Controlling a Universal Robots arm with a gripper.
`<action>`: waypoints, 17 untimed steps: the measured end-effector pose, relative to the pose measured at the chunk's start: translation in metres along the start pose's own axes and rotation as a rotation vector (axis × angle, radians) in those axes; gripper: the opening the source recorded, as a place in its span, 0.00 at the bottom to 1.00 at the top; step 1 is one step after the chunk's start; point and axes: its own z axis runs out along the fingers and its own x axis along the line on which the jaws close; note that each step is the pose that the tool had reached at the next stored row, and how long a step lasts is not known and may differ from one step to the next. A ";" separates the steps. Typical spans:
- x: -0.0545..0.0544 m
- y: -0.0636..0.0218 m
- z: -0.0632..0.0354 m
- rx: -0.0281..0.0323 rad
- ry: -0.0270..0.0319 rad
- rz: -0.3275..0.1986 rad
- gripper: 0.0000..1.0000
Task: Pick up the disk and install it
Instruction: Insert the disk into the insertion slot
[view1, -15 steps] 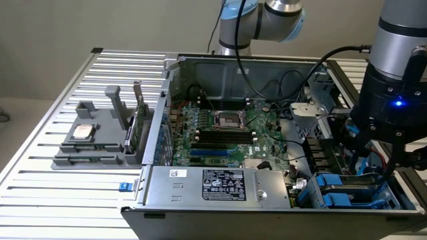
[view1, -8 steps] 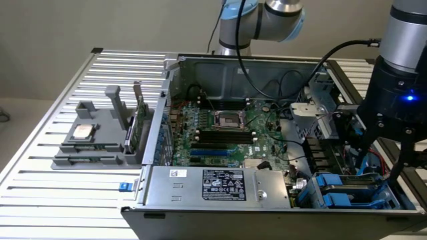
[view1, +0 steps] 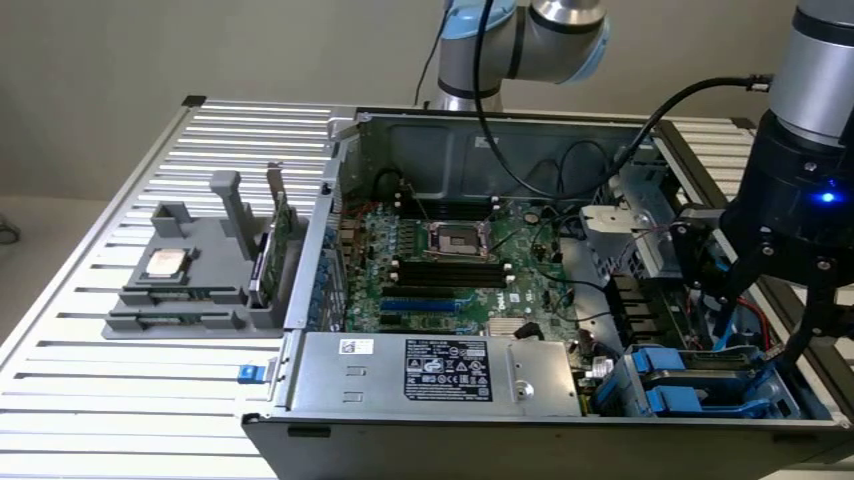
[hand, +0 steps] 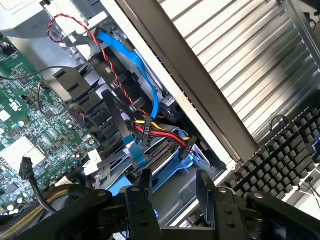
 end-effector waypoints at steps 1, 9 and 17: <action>0.000 0.0001 0.0003 -0.0019 0.0024 0.005 0.49; -0.003 0.0015 0.0028 -0.0132 0.0176 0.045 0.49; -0.004 0.0020 0.0044 -0.0072 0.0165 0.074 0.49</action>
